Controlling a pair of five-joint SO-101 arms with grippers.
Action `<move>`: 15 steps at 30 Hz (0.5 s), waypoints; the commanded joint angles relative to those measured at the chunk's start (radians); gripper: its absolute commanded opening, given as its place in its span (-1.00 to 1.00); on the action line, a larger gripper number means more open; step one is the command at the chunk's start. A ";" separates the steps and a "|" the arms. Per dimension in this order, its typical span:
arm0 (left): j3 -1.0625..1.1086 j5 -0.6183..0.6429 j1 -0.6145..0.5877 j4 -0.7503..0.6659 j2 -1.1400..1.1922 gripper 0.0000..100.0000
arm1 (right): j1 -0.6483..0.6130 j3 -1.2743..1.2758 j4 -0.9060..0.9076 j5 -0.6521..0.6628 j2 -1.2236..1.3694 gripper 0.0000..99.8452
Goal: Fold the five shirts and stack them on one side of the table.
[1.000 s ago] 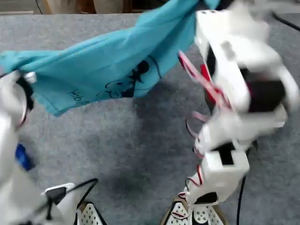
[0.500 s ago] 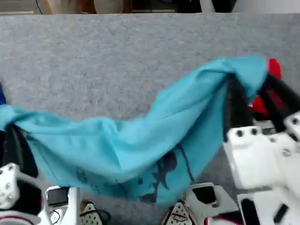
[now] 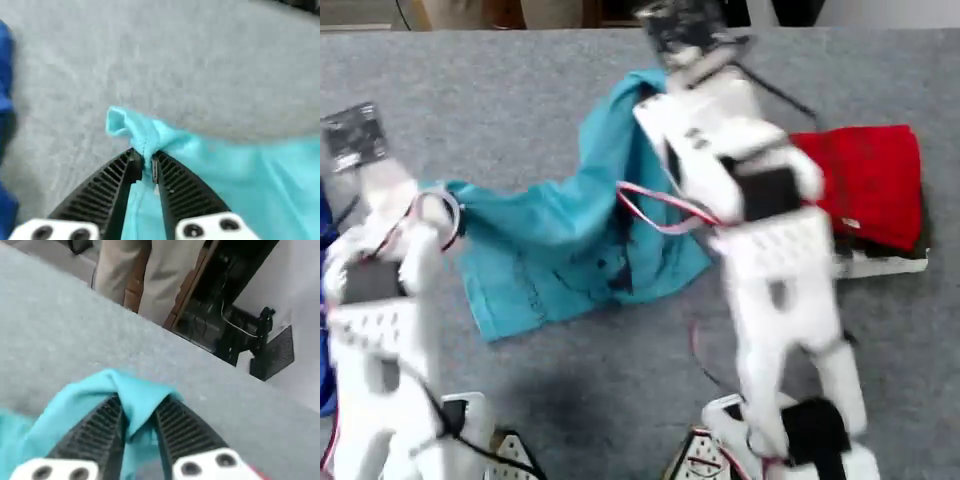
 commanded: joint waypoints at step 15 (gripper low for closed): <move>-0.822 -0.006 -0.158 -0.152 1.190 -0.96 | 0.084 -0.372 -0.137 -0.190 0.684 -0.27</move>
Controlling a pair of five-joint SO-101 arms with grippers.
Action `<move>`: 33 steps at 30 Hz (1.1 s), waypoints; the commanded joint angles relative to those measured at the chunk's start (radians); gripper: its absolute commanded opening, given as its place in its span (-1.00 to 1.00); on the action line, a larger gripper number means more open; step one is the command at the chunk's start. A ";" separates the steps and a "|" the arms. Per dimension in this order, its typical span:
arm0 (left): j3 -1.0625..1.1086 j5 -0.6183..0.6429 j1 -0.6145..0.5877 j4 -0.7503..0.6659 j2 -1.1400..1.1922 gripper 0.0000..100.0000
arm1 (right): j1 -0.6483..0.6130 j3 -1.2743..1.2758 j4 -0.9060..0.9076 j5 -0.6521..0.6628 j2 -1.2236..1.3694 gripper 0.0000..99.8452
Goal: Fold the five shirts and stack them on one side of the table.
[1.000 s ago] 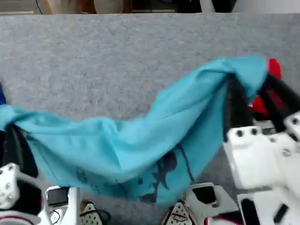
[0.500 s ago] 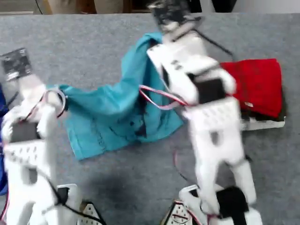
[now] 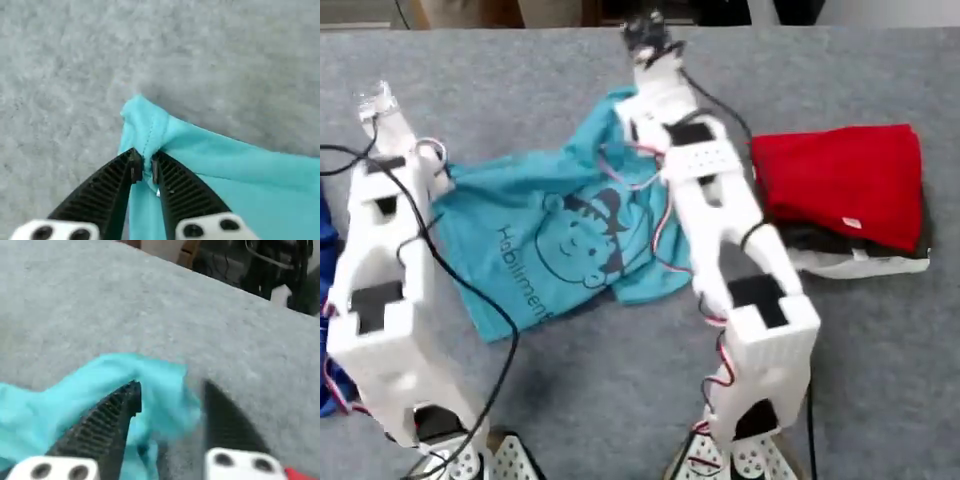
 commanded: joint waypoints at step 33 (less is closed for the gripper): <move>-0.143 0.183 -0.207 0.026 0.074 -0.96 | -0.130 -0.318 0.841 0.005 0.371 -0.65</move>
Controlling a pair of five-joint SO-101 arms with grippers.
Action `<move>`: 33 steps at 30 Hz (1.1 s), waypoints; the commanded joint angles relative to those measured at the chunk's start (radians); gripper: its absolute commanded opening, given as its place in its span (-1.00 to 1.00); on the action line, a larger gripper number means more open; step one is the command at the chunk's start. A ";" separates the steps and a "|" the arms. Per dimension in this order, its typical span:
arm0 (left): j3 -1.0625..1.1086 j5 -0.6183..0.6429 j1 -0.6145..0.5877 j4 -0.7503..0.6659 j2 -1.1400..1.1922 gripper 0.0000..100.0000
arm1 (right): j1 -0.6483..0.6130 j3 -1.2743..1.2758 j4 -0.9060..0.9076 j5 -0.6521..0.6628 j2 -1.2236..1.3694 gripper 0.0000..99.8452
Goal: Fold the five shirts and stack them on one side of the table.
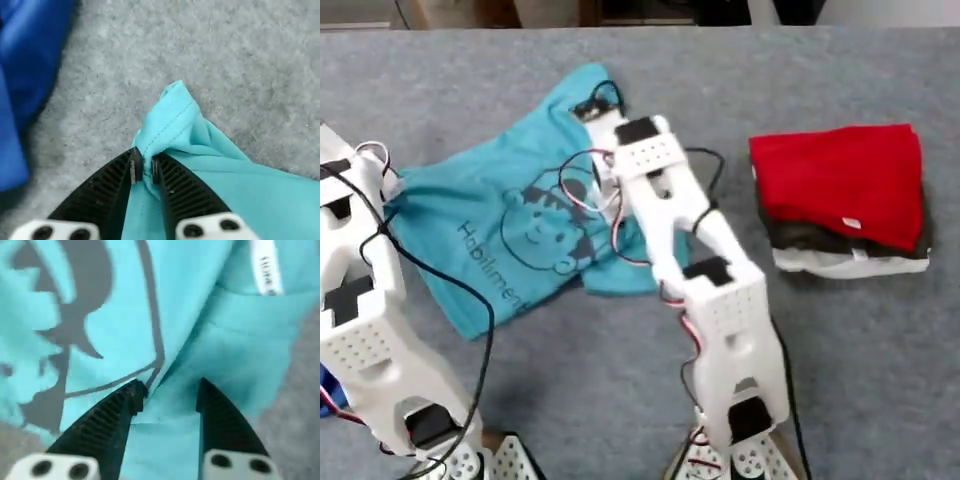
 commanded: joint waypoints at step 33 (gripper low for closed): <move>-0.064 -0.061 -0.023 0.048 -0.005 -0.96 | 0.286 0.831 0.196 0.368 -0.961 -0.97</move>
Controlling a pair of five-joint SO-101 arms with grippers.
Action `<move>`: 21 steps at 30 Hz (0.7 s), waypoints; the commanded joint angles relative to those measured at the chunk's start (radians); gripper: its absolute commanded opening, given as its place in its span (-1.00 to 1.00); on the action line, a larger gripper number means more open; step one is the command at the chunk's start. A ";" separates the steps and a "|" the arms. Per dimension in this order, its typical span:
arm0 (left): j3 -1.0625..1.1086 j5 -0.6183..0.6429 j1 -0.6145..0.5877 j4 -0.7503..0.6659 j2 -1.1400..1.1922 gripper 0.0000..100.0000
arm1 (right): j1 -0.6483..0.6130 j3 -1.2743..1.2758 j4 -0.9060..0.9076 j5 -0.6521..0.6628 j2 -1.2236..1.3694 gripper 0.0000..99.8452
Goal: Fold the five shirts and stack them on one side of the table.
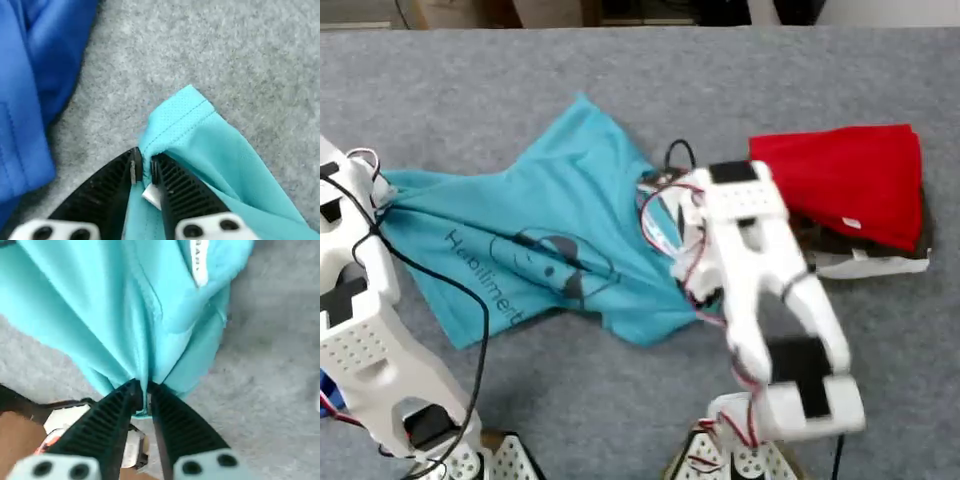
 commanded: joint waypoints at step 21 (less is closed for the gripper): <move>-0.043 -0.011 0.026 0.002 -0.015 -0.96 | -0.182 -1.171 -0.086 -0.241 0.490 -0.69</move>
